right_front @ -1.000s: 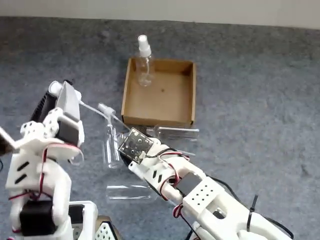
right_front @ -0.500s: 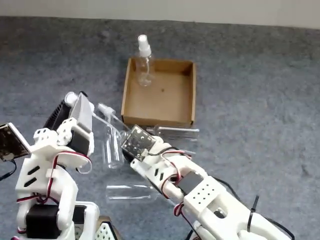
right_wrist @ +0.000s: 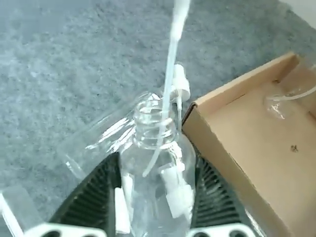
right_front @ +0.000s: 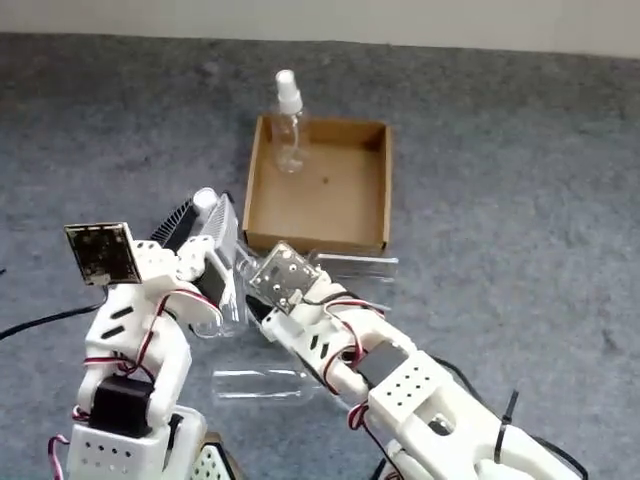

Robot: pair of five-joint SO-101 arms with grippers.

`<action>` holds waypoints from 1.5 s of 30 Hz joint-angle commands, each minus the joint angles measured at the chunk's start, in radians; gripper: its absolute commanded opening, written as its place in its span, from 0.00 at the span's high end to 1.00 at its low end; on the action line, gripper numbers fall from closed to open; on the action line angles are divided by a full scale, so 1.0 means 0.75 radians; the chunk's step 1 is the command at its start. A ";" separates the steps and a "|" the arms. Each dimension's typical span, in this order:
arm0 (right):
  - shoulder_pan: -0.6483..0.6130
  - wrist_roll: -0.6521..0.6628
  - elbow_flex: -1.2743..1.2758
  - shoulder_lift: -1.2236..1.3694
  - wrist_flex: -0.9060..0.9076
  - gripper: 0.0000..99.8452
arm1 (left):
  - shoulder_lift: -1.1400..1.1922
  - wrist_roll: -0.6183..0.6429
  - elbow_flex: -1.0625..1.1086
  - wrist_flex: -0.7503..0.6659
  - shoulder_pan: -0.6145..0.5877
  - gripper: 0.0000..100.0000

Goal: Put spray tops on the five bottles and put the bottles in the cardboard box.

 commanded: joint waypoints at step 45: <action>0.154 -0.170 -0.316 -0.467 0.199 1.00 | -0.013 -0.090 0.138 -0.131 0.144 1.00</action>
